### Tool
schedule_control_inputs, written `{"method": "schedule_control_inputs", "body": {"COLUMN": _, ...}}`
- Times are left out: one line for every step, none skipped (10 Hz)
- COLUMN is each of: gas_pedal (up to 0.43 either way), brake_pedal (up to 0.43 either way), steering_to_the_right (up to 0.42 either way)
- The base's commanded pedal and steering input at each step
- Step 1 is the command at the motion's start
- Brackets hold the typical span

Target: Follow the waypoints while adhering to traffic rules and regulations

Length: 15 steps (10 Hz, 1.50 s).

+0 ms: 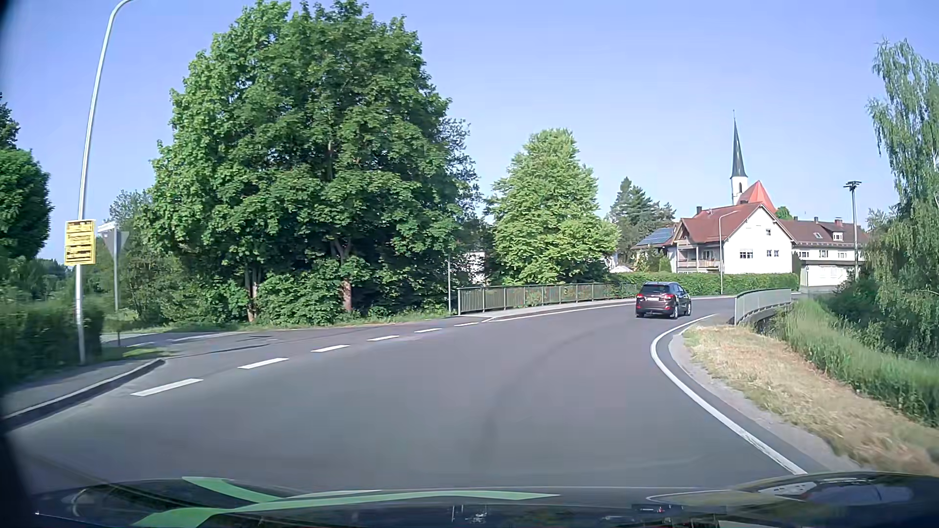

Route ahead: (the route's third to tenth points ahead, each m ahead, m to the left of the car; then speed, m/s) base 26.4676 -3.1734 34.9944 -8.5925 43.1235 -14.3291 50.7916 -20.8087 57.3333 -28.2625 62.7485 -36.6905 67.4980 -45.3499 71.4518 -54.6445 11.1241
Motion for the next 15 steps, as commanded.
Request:
{"method": "schedule_control_inputs", "body": {"gas_pedal": 0.000, "brake_pedal": 0.146, "steering_to_the_right": 0.074}}
{"method": "schedule_control_inputs", "body": {"gas_pedal": 0.000, "brake_pedal": 0.134, "steering_to_the_right": 0.075}}
{"method": "schedule_control_inputs", "body": {"gas_pedal": 0.000, "brake_pedal": 0.122, "steering_to_the_right": 0.076}}
{"method": "schedule_control_inputs", "body": {"gas_pedal": 0.000, "brake_pedal": 0.104, "steering_to_the_right": 0.076}}
{"method": "schedule_control_inputs", "body": {"gas_pedal": 0.000, "brake_pedal": 0.049, "steering_to_the_right": 0.078}}
{"method": "schedule_control_inputs", "body": {"gas_pedal": 0.000, "brake_pedal": 0.006, "steering_to_the_right": 0.080}}
{"method": "schedule_control_inputs", "body": {"gas_pedal": 0.000, "brake_pedal": 0.000, "steering_to_the_right": 0.082}}
{"method": "schedule_control_inputs", "body": {"gas_pedal": 0.000, "brake_pedal": 0.000, "steering_to_the_right": 0.083}}
{"method": "schedule_control_inputs", "body": {"gas_pedal": 0.000, "brake_pedal": 0.000, "steering_to_the_right": 0.083}}
{"method": "schedule_control_inputs", "body": {"gas_pedal": 0.000, "brake_pedal": 0.000, "steering_to_the_right": 0.083}}
{"method": "schedule_control_inputs", "body": {"gas_pedal": 0.000, "brake_pedal": 0.000, "steering_to_the_right": 0.083}}
{"method": "schedule_control_inputs", "body": {"gas_pedal": 0.000, "brake_pedal": 0.000, "steering_to_the_right": 0.084}}
{"method": "schedule_control_inputs", "body": {"gas_pedal": 0.020, "brake_pedal": 0.000, "steering_to_the_right": 0.084}}
{"method": "schedule_control_inputs", "body": {"gas_pedal": 0.059, "brake_pedal": 0.000, "steering_to_the_right": 0.084}}
{"method": "schedule_control_inputs", "body": {"gas_pedal": 0.067, "brake_pedal": 0.000, "steering_to_the_right": 0.085}}
